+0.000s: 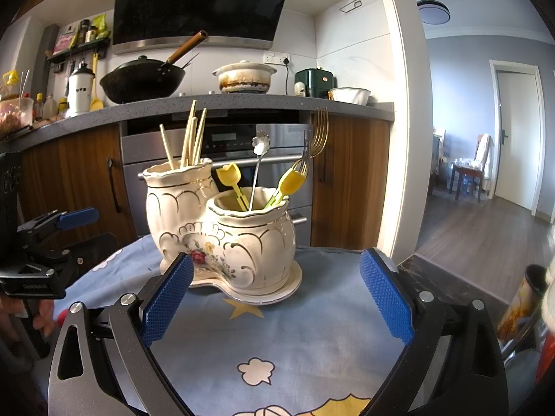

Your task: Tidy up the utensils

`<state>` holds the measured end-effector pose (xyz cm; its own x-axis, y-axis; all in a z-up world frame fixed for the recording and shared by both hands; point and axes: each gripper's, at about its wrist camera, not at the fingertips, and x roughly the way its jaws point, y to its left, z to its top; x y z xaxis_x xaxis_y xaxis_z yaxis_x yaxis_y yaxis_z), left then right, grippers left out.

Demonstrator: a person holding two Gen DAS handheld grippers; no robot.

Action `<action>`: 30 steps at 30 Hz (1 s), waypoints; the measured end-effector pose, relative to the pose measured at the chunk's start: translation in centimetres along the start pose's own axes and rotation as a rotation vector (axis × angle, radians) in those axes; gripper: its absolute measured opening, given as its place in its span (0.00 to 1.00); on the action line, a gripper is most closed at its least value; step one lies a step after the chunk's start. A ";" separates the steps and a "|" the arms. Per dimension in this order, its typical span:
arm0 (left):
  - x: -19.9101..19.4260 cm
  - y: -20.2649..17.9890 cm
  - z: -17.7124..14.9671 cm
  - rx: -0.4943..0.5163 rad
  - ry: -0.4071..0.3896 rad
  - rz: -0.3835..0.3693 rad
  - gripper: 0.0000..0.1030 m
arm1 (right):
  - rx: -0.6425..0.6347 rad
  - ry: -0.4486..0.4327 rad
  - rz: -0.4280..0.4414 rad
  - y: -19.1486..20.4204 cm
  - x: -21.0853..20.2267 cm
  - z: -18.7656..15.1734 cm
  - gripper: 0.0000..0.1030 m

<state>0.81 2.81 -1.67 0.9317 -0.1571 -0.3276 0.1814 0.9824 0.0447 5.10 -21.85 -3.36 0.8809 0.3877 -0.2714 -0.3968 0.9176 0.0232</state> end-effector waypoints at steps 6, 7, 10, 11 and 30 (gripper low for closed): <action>0.0 0.1 0.0 -0.004 0.000 -0.002 0.90 | 0.000 0.000 0.000 0.0 0.0 0.0 0.93; 0.0 0.1 0.0 -0.003 0.000 -0.001 0.90 | 0.000 0.000 0.000 0.0 0.0 0.0 0.93; 0.0 0.1 0.0 -0.003 0.000 -0.001 0.89 | 0.000 0.000 0.000 0.0 0.0 0.0 0.93; 0.0 0.1 0.0 -0.003 0.000 -0.001 0.89 | 0.000 0.000 0.000 0.0 0.0 0.0 0.93; 0.1 0.1 -0.1 -0.004 0.000 0.007 0.89 | 0.000 -0.001 0.000 0.0 0.0 0.0 0.93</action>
<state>0.87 2.86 -1.76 0.9329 -0.1498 -0.3275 0.1732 0.9839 0.0434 5.09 -21.87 -3.38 0.8811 0.3877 -0.2708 -0.3966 0.9177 0.0236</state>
